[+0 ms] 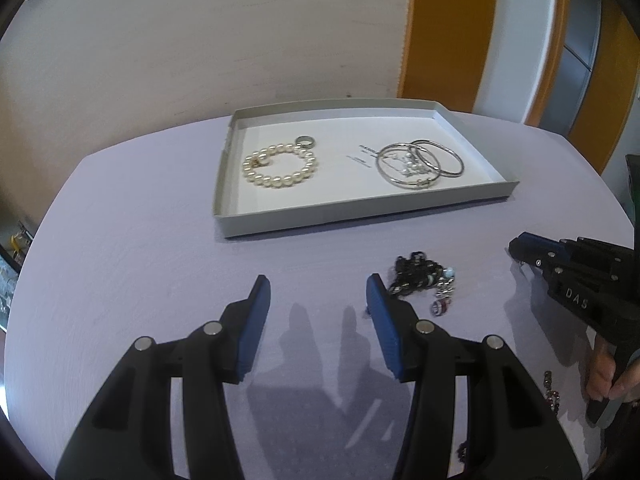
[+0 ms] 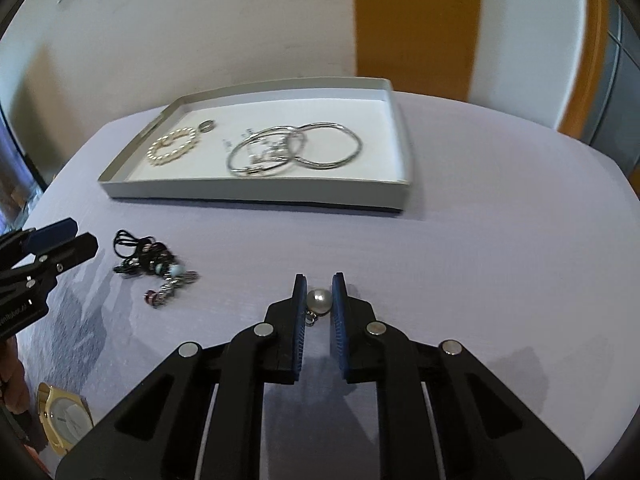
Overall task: Organize jewelry
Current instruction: 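Grasp the pearl pendant with right tool while left tool grasps the black charm bracelet, then carry charm bracelet and pearl pendant into the tray and open both tools, then withdraw both open tools toward the cream watch and red bead necklace, then grasp the cream watch with left tool while right tool grasps the red bead necklace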
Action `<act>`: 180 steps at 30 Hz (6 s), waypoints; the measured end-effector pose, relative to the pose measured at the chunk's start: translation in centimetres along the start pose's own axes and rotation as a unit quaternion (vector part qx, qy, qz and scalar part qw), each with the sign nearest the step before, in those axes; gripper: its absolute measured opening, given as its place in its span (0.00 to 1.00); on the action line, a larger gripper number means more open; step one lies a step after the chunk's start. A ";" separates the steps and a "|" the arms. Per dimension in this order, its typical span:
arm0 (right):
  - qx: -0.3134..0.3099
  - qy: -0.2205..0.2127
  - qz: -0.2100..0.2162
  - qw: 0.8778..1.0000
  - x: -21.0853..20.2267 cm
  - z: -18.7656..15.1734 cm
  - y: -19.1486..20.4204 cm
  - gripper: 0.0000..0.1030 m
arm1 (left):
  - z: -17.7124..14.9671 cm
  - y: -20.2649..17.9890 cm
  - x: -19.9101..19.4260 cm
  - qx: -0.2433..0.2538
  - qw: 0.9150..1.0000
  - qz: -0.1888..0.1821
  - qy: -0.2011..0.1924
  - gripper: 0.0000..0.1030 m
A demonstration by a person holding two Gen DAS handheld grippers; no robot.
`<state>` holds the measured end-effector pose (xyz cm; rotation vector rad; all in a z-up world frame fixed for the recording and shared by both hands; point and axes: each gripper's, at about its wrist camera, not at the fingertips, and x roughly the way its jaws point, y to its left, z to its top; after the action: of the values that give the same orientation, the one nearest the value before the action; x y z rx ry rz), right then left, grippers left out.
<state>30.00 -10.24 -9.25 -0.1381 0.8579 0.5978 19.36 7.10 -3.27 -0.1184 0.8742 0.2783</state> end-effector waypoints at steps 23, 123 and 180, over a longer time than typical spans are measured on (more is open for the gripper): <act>0.017 -0.003 0.012 1.000 -0.3 -0.1 -1.4 0.13 | 0.5 -5.7 3.1 0.049 0.997 -0.034 0.047 0.56; 0.010 -0.073 0.060 0.995 5.8 11.5 2.1 0.46 | 13.4 3.1 6.6 -0.047 0.998 -0.014 -0.025 0.15; 0.001 -0.043 0.044 0.998 -9.7 -13.5 5.9 0.65 | -10.7 -1.1 -5.9 -0.028 0.999 -0.027 0.025 0.39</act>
<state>12.82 -14.25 -10.22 -0.0727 0.7831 0.6811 8.22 2.59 -5.56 -0.2019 0.9122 0.2512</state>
